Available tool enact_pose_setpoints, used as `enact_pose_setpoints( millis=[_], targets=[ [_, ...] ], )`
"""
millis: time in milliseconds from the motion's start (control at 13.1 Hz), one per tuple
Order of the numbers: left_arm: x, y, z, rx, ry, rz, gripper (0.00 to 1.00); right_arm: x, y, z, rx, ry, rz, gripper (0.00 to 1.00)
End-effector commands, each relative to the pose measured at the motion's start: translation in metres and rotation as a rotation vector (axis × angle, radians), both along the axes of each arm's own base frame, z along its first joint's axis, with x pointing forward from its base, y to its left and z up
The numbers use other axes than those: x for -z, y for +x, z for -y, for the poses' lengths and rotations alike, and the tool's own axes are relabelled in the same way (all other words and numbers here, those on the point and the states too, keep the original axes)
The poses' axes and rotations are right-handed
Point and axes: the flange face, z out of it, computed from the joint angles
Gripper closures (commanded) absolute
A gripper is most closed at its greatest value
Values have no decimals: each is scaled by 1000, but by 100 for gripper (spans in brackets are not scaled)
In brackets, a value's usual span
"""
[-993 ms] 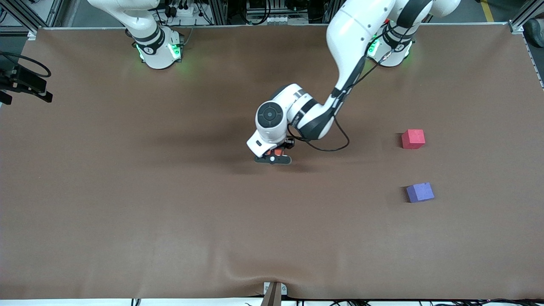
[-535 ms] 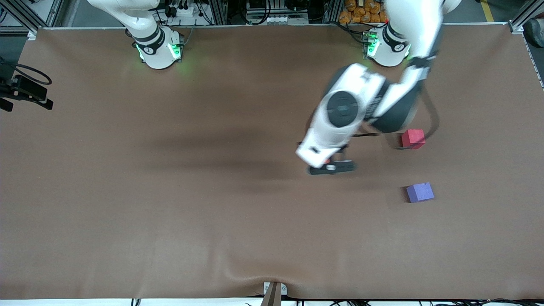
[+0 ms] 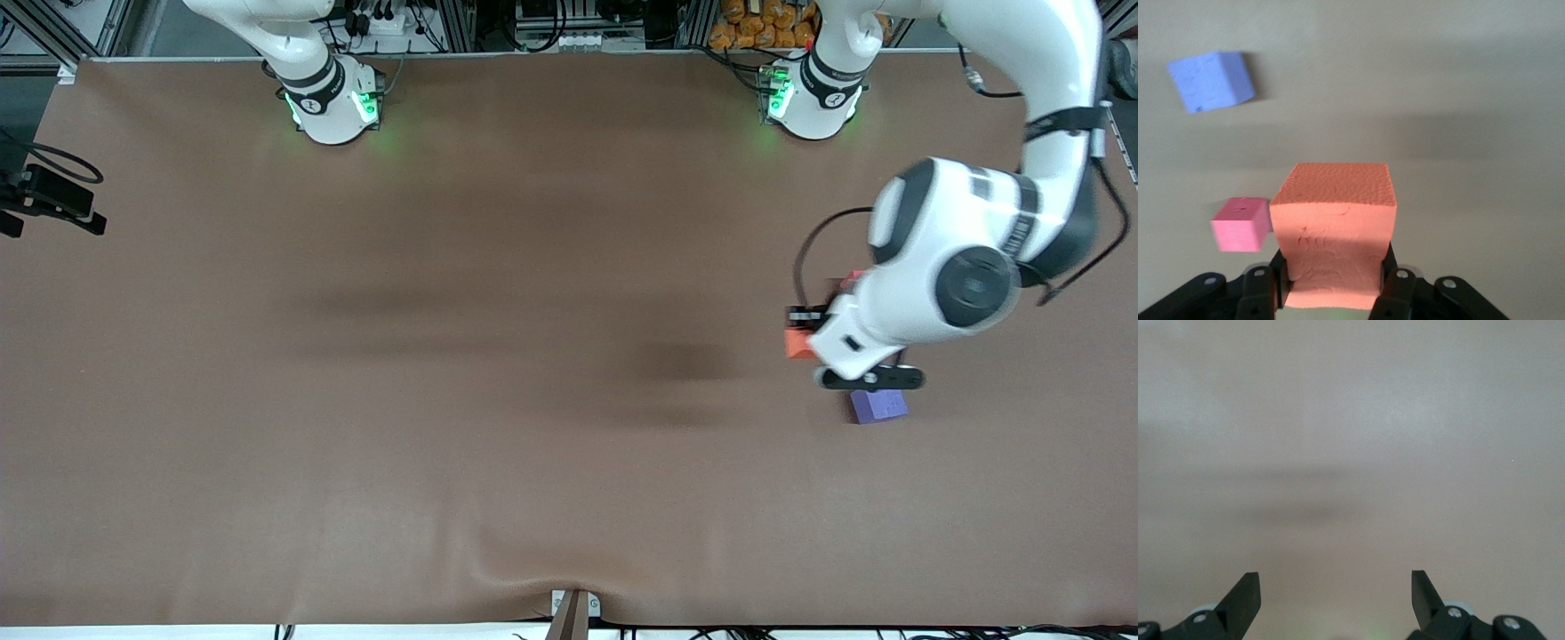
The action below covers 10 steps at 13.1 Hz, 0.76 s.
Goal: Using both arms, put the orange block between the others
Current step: 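Carry the orange cube with the left gripper between pink and purple cubes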
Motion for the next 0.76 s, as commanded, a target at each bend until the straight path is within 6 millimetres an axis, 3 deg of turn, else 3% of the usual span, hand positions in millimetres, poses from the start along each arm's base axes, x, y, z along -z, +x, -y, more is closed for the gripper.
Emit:
enact_pose_setpoints(
  millis=[0, 76, 229, 382, 688],
  targets=[
    [17, -16, -54, 30, -28, -25, 80, -1, 1, 2, 18, 13, 7, 0],
    [33, -19, -73, 23, -34, -26, 80, -1, 1, 1, 18, 13, 7, 0],
    [56, -28, -89, 30, 0, 11, 79, -1, 1, 1, 17, 13, 7, 0],
    [81, -31, -122, -25, -2, 46, 79, -1, 1, 1, 18, 13, 7, 0],
    [116, -32, -126, -57, -2, 82, 79, 0, 1, 1, 18, 13, 5, 0]
  ],
)
